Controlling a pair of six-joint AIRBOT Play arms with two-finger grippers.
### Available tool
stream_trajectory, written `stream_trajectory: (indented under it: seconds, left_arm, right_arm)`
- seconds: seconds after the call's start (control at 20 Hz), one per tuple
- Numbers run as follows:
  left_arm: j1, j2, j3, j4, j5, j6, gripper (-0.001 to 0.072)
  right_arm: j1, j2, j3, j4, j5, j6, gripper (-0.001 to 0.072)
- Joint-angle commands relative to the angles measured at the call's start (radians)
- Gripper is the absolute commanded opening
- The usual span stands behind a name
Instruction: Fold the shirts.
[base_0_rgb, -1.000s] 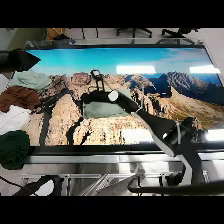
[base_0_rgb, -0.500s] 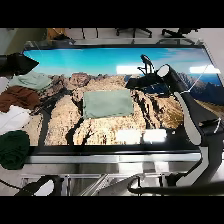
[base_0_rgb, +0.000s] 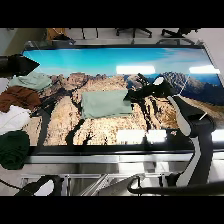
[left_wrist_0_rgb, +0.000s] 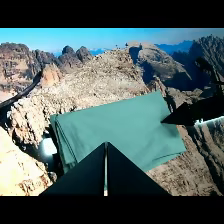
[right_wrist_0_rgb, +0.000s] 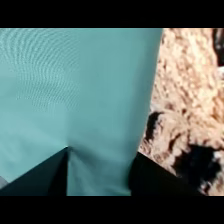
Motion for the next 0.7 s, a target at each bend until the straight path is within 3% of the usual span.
stream_trajectory:
  seconds: [0.0, 0.05, 0.35, 0.65]
  left_arm:
    - [0.001, 0.000, 0.000, 0.001, 0.000, -0.001, 0.0017]
    - [0.000, 0.000, 0.000, 0.000, -0.001, -0.001, 0.0017]
    - [0.000, 0.001, 0.000, 0.000, -0.008, -0.001, 0.0017]
    - [0.000, 0.000, 0.000, 0.001, -0.008, -0.001, 0.0017]
  right_arm:
    - [-0.008, -0.014, 0.009, 0.241, 0.060, -0.139, 0.0052]
    - [-0.018, -0.011, 0.014, 0.271, 0.068, -0.149, 0.0020]
    - [-0.256, 0.086, 0.019, 0.242, 0.055, -0.106, 0.0018]
    - [-0.628, 0.338, -0.079, -0.175, 0.056, 0.105, 0.0017]
